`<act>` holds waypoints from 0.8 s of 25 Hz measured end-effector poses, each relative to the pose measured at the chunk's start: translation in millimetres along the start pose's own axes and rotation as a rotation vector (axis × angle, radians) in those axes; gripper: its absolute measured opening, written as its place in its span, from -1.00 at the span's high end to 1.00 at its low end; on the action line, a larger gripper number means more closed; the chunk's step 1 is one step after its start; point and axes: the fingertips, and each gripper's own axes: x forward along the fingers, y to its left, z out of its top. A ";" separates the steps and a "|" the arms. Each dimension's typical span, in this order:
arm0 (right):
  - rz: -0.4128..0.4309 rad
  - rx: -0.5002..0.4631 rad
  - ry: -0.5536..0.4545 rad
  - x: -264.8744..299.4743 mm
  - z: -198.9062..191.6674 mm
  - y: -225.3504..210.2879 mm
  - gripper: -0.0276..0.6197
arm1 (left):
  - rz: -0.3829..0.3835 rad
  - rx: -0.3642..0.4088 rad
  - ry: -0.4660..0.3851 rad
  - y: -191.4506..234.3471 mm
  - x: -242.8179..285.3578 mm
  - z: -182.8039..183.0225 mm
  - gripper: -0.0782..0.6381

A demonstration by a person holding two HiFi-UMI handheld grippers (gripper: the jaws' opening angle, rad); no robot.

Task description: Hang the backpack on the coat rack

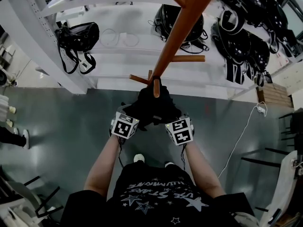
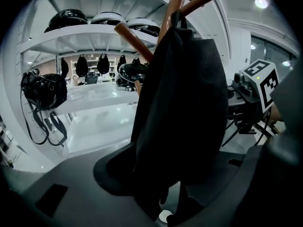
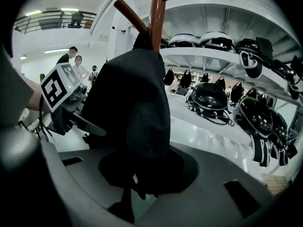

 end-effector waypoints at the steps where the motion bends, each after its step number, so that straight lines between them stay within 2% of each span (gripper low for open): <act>1: 0.007 0.007 -0.002 0.4 -0.1 -1.0 0.59 | 0.005 -0.004 0.004 -0.3 0.7 -0.6 0.12; 7: 0.077 0.016 -0.031 -2.7 -0.2 3.7 0.24 | -0.001 -0.013 0.014 -10.3 -4.5 -3.3 0.06; 12: 0.115 0.003 -0.065 -12.3 -1.5 6.1 0.05 | 0.037 -0.008 -0.001 -17.3 -16.3 -3.2 -0.07; 15: 0.129 -0.003 -0.077 -21.8 -4.4 2.9 0.00 | 0.091 -0.008 -0.014 -21.5 -26.0 -3.5 -0.12; 20: 0.134 -0.019 -0.118 -42.9 -8.5 -5.1 -0.04 | 0.226 -0.038 -0.063 -24.9 -50.6 -8.2 -0.18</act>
